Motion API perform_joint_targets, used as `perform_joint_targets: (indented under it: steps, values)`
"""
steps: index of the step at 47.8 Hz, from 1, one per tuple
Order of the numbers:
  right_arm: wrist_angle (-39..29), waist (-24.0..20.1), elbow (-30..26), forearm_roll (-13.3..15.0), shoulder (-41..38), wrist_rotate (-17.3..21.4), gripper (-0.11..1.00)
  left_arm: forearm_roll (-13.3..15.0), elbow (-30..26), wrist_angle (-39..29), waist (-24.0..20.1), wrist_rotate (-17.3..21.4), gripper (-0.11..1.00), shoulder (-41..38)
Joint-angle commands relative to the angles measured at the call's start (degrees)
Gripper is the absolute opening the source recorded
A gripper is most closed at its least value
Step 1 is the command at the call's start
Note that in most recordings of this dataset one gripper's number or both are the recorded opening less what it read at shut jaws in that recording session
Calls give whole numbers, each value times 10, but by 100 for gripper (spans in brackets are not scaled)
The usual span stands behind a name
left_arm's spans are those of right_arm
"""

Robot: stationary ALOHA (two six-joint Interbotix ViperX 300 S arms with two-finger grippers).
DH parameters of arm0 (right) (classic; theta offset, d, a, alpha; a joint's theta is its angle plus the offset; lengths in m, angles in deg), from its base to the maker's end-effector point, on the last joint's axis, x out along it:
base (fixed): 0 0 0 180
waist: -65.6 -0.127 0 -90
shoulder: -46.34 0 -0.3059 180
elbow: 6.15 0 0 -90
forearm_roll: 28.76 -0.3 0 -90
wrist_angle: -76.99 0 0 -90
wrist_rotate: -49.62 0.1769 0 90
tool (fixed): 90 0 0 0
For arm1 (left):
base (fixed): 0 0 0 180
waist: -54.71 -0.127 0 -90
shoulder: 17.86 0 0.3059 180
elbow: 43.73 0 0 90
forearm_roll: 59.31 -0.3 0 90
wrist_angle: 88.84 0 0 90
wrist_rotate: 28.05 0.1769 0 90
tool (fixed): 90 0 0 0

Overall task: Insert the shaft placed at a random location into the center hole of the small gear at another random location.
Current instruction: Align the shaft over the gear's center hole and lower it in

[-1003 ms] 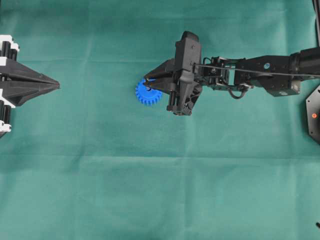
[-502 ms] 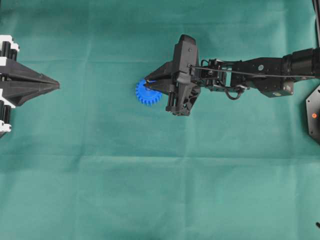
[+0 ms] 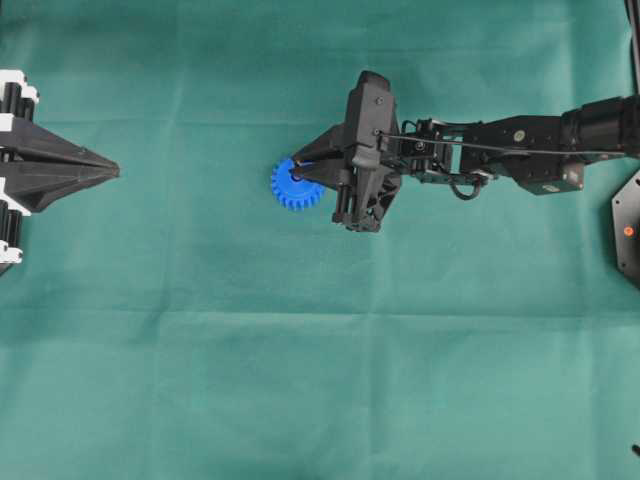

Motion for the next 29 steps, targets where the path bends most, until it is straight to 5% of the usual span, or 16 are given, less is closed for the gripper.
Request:
perform_joint_targets:
  steps: [1, 29]
  values:
    - [10, 2, -9, -2, 2, 4, 14, -1, -6, 4, 0, -1, 0, -4]
    - [23, 0, -11, 0, -23, 3, 14, -1, -4, 3, 4, -1, 0, -4]
